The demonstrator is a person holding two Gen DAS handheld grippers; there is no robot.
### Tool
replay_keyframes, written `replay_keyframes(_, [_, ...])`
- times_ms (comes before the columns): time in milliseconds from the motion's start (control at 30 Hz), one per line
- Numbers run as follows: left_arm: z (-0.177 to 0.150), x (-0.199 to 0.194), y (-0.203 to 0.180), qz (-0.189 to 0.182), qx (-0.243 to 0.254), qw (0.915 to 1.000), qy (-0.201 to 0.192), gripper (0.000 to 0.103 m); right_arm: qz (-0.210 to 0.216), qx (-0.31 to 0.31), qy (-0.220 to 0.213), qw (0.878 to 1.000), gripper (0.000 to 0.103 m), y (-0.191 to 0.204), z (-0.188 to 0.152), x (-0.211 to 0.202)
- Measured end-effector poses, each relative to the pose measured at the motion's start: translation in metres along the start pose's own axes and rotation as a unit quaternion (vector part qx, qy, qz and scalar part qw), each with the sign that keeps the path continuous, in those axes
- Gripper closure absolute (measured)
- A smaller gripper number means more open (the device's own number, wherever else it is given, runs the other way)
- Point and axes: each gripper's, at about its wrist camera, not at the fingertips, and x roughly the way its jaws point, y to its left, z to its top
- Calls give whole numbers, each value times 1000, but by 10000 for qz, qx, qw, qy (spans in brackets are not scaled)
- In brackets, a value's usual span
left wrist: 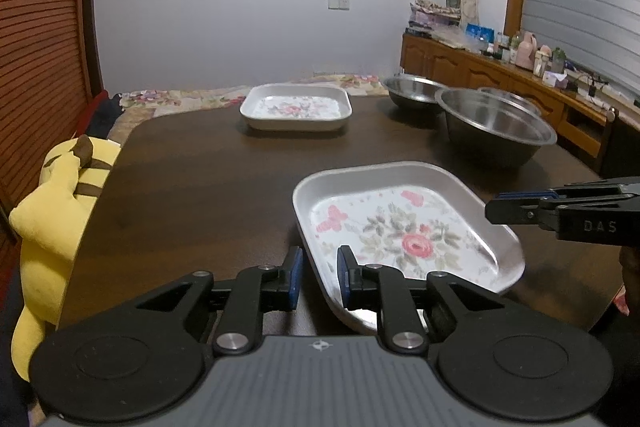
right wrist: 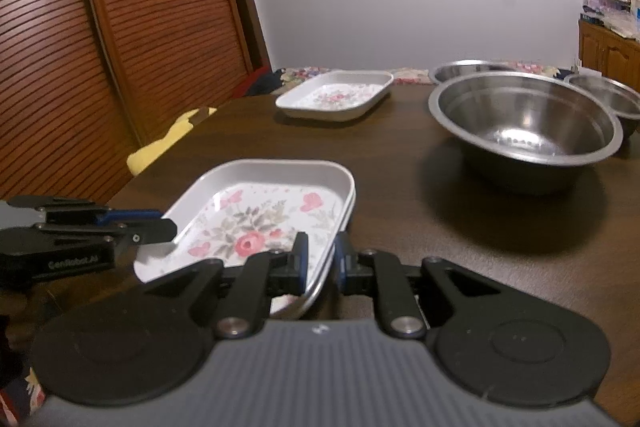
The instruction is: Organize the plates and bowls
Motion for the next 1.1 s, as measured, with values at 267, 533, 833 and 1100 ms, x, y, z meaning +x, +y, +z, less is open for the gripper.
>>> replay_keyframes(267, [31,-5,9,-7,58,9997,-237,75,-32,-63,-334,9994,87,-5,20,-16])
replay_keyframes(533, [63,5,19,4,155,9990,-412,60,79,-18,-496,9987,87,-15,53,-15])
replay_keyframes(833, [88,31,30,12,219,9992,-328,57,91,89,-618,9980,79,-23,94,-1])
replay_keyframes(1100, [120,67,43,124,255,9990,-348,57,222,325,-518,9979,79,-19,127,33])
